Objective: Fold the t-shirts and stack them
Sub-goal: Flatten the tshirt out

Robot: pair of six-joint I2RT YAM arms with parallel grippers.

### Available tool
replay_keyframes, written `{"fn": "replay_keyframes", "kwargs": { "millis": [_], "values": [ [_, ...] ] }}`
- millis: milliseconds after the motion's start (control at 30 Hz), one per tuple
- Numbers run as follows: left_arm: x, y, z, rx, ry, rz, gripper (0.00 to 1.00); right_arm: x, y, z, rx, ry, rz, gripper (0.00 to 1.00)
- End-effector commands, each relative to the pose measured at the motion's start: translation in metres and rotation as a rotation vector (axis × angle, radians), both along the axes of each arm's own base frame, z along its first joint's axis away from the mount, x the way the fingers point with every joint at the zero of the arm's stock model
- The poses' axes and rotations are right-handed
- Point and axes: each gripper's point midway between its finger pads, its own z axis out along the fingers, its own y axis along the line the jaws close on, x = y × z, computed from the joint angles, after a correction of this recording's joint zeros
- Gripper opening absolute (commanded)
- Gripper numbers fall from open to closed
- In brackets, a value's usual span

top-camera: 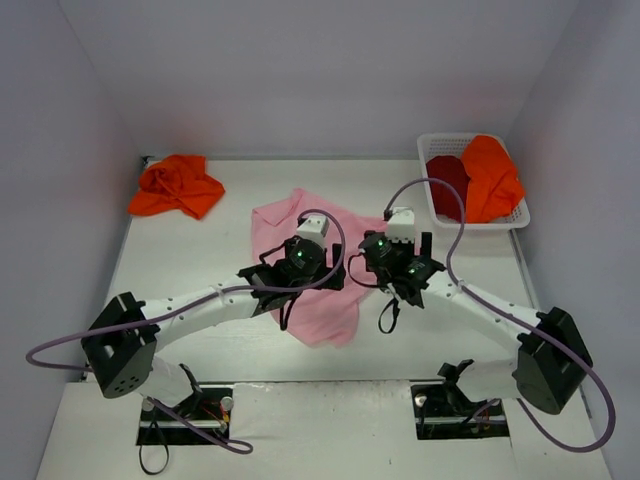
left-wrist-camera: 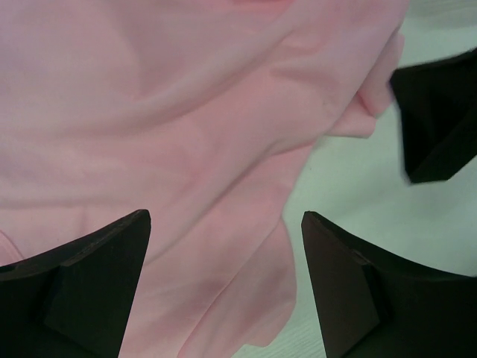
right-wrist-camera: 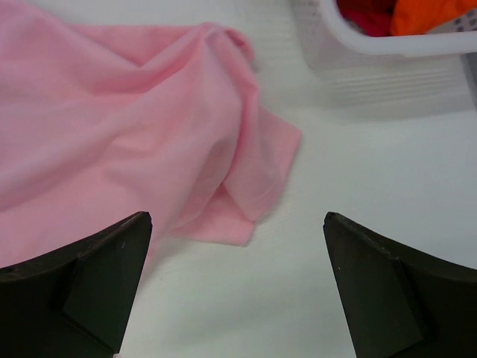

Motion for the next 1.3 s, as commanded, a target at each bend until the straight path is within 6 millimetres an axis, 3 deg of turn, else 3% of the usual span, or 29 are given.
{"fn": "replay_keyframes", "kwargs": {
  "millis": [0,200,300,400,600,933,1267],
  "values": [
    [0.004,0.001,0.032,-0.127,-0.034,0.082,0.77,0.021,-0.027,0.046,0.095,-0.115,-0.117,0.96],
    [-0.005,0.000,0.023,-0.150,0.006,0.090,0.77,0.041,-0.057,0.073,0.093,-0.148,-0.182,0.95],
    [-0.010,-0.012,0.020,-0.169,0.010,0.073,0.77,0.053,-0.064,0.072,0.085,-0.130,-0.205,0.95],
    [-0.016,-0.021,0.014,-0.173,0.024,0.062,0.77,0.067,-0.069,0.057,0.082,-0.082,-0.224,0.95],
    [-0.031,-0.037,0.009,-0.197,0.049,0.033,0.77,0.086,-0.064,0.050,0.139,-0.059,-0.194,0.96],
    [-0.069,-0.069,0.005,-0.222,0.107,-0.032,0.77,0.091,-0.073,0.026,0.150,-0.017,-0.208,0.96],
    [-0.094,-0.073,-0.022,-0.236,0.197,-0.034,0.77,0.091,-0.090,0.033,0.163,-0.037,-0.228,0.96]
  ]
}}
